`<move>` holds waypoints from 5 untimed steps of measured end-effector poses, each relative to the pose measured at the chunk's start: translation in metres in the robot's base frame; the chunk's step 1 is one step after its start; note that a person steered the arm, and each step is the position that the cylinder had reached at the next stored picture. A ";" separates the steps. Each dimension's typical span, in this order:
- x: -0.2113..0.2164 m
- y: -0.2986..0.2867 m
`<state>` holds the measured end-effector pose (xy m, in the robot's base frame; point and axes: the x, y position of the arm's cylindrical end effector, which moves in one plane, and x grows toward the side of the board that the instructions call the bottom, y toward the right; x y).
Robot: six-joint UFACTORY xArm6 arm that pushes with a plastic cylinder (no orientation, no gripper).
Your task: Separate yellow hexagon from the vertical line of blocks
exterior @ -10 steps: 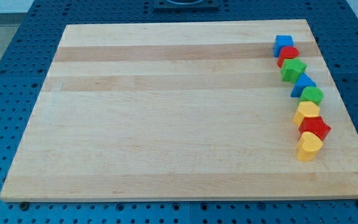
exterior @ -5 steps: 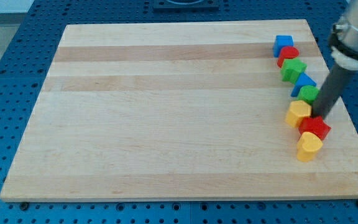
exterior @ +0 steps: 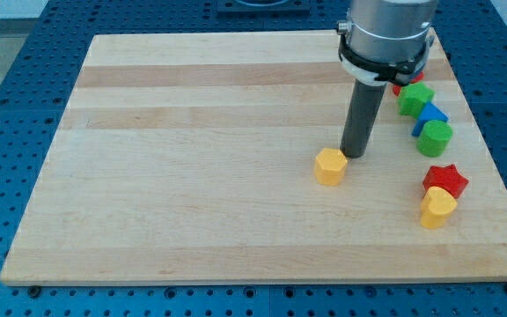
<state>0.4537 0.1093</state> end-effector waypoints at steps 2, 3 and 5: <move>0.046 -0.020; 0.070 -0.020; 0.065 -0.004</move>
